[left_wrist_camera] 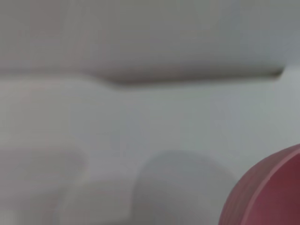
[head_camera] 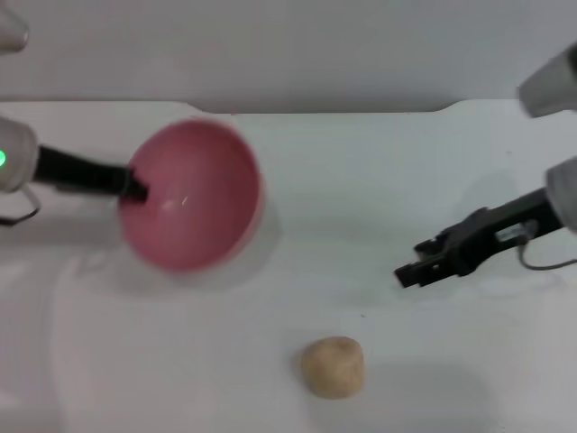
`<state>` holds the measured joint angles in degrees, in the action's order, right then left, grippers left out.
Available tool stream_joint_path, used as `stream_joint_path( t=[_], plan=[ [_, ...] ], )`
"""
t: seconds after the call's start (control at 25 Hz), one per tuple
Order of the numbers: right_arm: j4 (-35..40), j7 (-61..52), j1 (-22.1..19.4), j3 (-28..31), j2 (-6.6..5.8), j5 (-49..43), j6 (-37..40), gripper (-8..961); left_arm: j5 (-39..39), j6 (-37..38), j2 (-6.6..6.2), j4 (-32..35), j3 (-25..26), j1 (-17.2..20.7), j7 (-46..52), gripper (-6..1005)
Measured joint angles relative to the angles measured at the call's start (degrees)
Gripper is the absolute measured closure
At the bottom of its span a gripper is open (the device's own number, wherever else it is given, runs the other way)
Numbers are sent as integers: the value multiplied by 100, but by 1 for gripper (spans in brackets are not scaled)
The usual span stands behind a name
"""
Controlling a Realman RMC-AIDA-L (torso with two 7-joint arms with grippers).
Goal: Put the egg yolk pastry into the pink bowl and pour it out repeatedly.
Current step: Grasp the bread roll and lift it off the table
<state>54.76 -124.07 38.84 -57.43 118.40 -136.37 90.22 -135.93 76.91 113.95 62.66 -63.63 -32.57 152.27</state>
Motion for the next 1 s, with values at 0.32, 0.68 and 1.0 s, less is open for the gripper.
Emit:
stream_joint_path(
  t=[0.32,0.68,1.0],
  plan=[
    [11,-13,391,-1826,60,645,-318,361,-977,1086,220,989,136,222,344,999],
    [3,-208,678,-3184,65,843,-307,362,-1134,1172,334,1093,188,183,356,1000],
    [-241,-302,754,-3841,75,1031,-729,374,-1149,1170,347,1102,184,98,367,1000]
  ],
)
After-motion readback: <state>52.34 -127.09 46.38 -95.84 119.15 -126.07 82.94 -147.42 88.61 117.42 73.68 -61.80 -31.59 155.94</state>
